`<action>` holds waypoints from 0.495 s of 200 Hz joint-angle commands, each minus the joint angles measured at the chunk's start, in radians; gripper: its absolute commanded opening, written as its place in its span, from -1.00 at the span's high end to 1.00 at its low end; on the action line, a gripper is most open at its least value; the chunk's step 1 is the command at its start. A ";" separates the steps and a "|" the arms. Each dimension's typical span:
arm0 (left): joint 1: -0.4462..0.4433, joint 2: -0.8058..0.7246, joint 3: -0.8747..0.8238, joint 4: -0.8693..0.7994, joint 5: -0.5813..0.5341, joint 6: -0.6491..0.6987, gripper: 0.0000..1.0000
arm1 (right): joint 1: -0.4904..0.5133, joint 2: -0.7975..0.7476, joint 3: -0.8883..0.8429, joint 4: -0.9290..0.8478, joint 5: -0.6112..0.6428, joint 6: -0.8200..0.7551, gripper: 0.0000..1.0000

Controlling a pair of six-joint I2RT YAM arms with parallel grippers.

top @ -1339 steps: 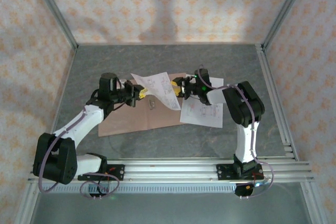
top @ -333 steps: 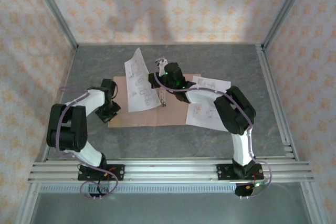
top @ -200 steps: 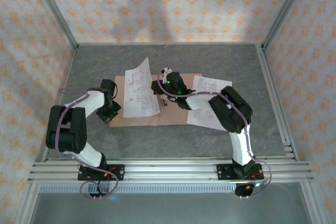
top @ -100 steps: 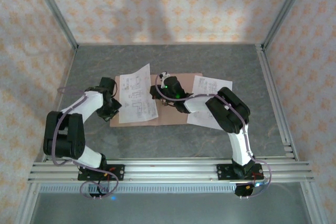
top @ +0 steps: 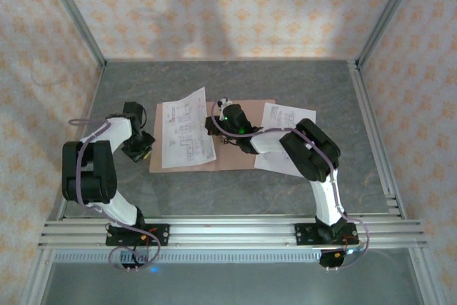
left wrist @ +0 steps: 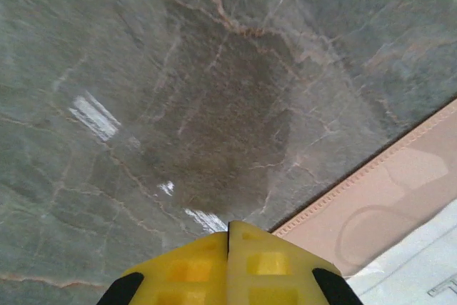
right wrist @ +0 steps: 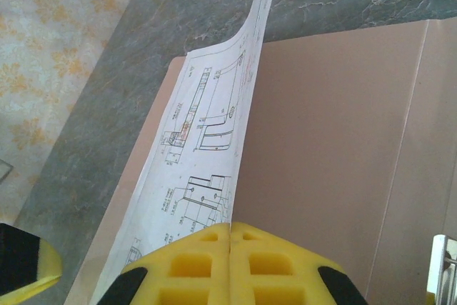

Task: Put the files into the folder

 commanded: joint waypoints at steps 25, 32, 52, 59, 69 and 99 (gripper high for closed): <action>0.002 0.001 -0.088 0.075 0.046 0.018 1.00 | -0.005 0.008 -0.014 -0.006 0.020 0.003 1.00; 0.003 -0.005 -0.108 0.085 0.047 0.011 1.00 | -0.005 0.009 -0.019 0.001 0.020 0.007 1.00; 0.003 -0.025 -0.155 0.115 0.056 -0.008 1.00 | -0.004 0.007 -0.038 0.025 0.023 0.027 1.00; 0.002 -0.029 -0.161 0.119 0.056 -0.010 1.00 | -0.004 0.006 -0.040 0.029 0.023 0.032 1.00; 0.003 -0.029 -0.167 0.123 0.065 -0.010 1.00 | -0.001 0.007 -0.042 0.030 0.022 0.035 1.00; 0.002 -0.033 -0.184 0.139 0.094 -0.027 1.00 | 0.008 0.016 -0.053 0.051 0.024 0.061 1.00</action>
